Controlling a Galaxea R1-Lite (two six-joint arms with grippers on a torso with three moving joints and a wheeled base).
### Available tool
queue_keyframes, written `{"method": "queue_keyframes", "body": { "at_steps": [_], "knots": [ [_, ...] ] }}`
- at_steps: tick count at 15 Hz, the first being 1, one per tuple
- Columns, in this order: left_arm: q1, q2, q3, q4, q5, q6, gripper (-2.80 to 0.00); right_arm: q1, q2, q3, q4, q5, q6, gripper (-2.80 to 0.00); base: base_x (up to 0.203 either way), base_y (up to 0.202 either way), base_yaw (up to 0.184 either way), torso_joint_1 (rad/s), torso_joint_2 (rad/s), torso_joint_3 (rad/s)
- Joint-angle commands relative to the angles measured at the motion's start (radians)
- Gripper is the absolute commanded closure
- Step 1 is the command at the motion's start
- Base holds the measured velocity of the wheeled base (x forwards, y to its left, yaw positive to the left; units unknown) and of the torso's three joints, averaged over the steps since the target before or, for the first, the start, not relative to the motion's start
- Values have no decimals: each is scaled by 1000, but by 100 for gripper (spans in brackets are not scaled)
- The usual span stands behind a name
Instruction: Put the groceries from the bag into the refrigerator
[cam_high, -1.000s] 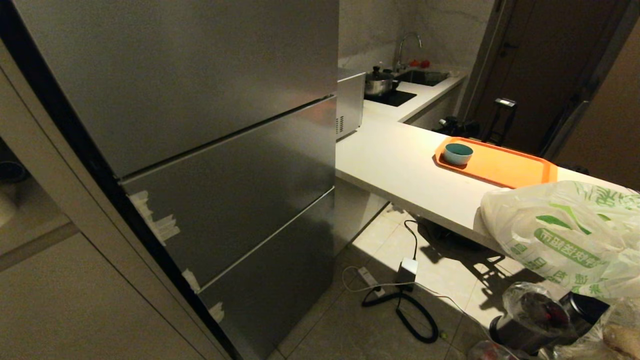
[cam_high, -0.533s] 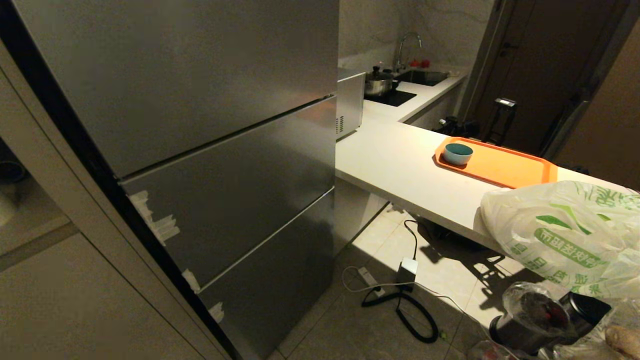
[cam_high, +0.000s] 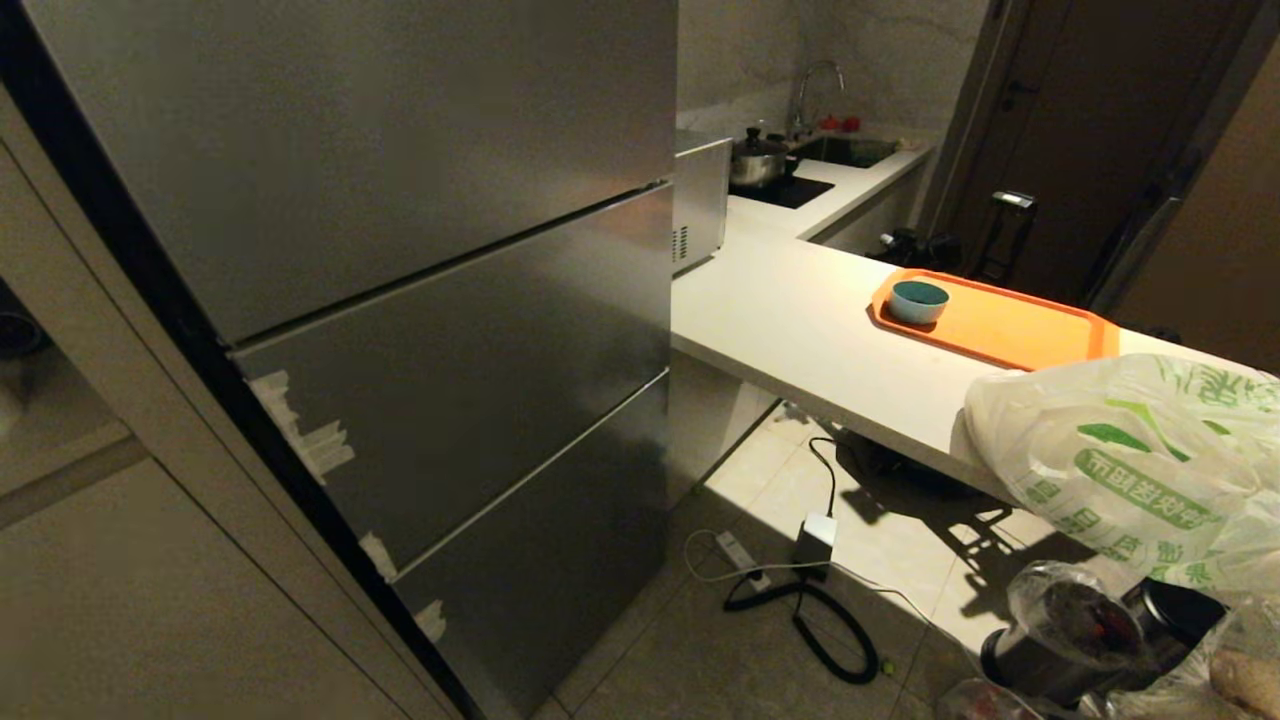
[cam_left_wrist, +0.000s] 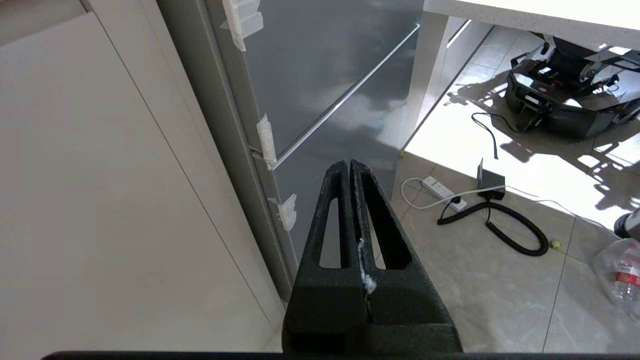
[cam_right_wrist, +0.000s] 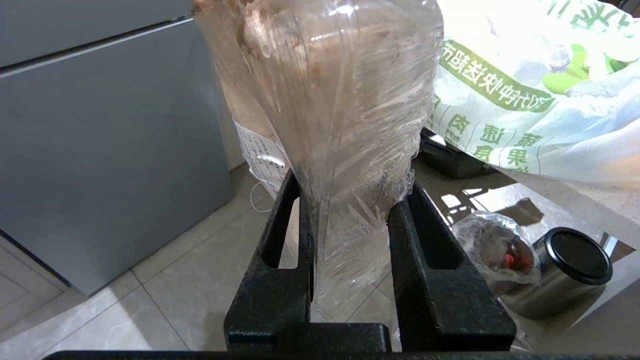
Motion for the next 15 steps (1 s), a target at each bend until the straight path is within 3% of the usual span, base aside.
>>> {"method": "queue_keyframes", "body": {
  "at_steps": [1,5,9,15],
  "knots": [
    [1,0,0,1,-2,1,0,0,2,0,0,0,-1,0,0,0,0,-90,191,112],
    [0,1,0,1,2,0,0,0,2,0,0,0,-1,0,0,0,0,-82,179,97],
    [0,1,0,-2,27,-44,0,0,2,0,0,-1,0,0,0,0,0,-107,248,128],
    [1,0,0,-2,26,-45,0,0,2,0,0,-1,1,0,0,0,0,-135,305,166]
  ]
}}
